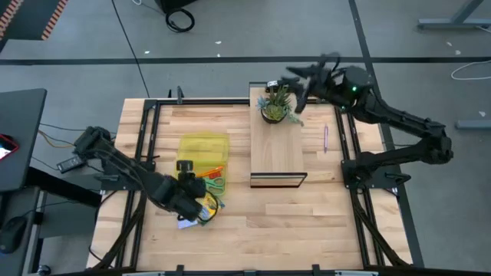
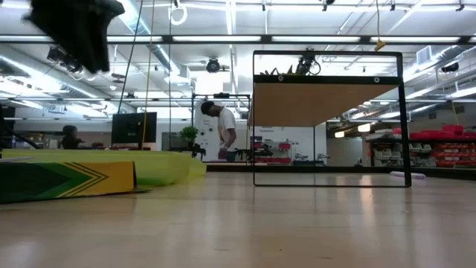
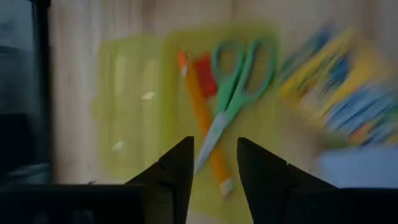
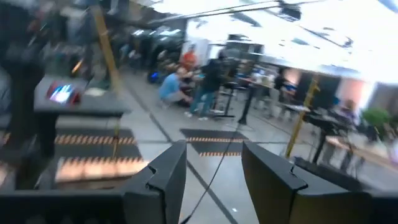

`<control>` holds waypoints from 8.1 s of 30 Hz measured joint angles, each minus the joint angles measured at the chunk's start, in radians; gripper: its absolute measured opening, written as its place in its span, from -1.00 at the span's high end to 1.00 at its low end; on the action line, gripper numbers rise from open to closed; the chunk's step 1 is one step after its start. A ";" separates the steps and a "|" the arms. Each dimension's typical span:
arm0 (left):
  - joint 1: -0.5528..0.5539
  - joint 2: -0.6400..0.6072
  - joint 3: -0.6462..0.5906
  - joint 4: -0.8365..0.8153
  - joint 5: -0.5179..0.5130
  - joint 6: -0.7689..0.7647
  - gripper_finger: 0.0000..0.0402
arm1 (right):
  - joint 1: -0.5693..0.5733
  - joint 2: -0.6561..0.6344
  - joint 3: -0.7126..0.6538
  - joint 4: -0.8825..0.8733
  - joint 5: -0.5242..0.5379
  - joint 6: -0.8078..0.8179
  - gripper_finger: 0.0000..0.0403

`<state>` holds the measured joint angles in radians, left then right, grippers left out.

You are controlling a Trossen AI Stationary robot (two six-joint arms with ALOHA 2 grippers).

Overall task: Pack school essentials
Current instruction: Put the yellow crayon box into the yellow supply box, then put the white sticky note into the yellow supply box

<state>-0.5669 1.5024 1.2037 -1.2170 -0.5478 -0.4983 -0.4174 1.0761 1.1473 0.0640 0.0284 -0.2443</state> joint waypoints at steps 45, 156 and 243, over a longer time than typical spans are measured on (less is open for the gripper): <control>-0.113 0.170 0.001 0.388 0.294 -0.912 -0.96 | -0.031 0.004 0.152 -0.411 -0.265 0.387 0.21; 0.039 0.030 -0.150 0.461 0.362 -0.615 0.46 | -0.032 0.005 0.151 -0.512 -0.265 0.285 0.21; 0.749 -0.030 -0.292 0.355 0.773 0.495 -0.40 | -0.032 0.005 0.151 -0.521 -0.229 0.365 0.21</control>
<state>0.1822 1.4727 0.9119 -0.8616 0.2249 -0.0037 -0.4492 1.0809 1.2984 -0.4566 -0.2004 0.1207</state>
